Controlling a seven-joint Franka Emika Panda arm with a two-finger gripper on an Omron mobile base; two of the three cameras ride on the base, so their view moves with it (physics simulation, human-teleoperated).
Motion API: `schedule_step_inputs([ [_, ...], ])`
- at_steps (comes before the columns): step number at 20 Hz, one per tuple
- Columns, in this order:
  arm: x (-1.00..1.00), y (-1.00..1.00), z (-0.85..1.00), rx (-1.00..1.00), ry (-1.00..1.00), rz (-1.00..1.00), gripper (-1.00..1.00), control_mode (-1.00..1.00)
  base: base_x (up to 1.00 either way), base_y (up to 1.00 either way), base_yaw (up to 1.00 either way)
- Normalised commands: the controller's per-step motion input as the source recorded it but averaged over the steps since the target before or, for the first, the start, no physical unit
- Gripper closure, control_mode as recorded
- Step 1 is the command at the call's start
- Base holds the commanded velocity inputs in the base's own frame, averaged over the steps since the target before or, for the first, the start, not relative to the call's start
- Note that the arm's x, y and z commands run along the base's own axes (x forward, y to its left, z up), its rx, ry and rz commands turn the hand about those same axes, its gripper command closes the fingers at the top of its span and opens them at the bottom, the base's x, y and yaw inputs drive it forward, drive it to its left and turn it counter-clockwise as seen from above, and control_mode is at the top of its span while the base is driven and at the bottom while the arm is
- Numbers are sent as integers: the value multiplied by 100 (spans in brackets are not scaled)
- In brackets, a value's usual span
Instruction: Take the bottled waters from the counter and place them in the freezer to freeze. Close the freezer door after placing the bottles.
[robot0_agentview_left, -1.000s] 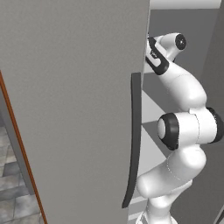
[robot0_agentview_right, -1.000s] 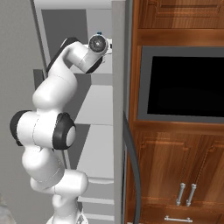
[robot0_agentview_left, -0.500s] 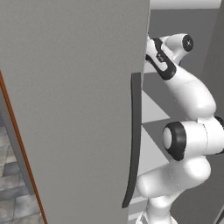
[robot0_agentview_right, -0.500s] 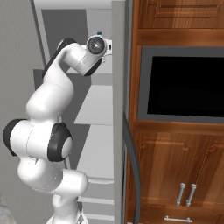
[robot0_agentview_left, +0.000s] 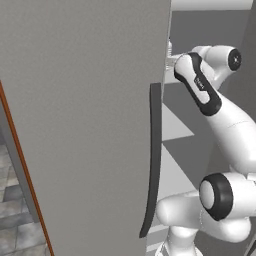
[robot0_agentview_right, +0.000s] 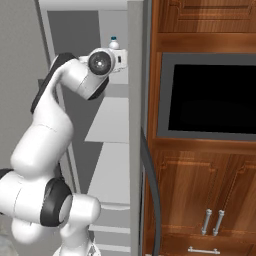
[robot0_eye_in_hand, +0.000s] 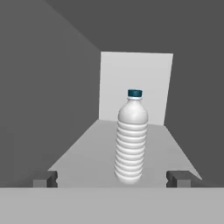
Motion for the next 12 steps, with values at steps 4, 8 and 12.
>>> schedule_step_inputs([
  [4, -89, 0, 36, 0, -3, -2, -100, -100, 0, 0, 0],
  [8, -94, 0, 33, 0, -1, -3, -100, -100, 0, 0, 0],
  [12, -76, 0, 28, 0, 2, -6, -100, -100, 0, 0, 0],
])
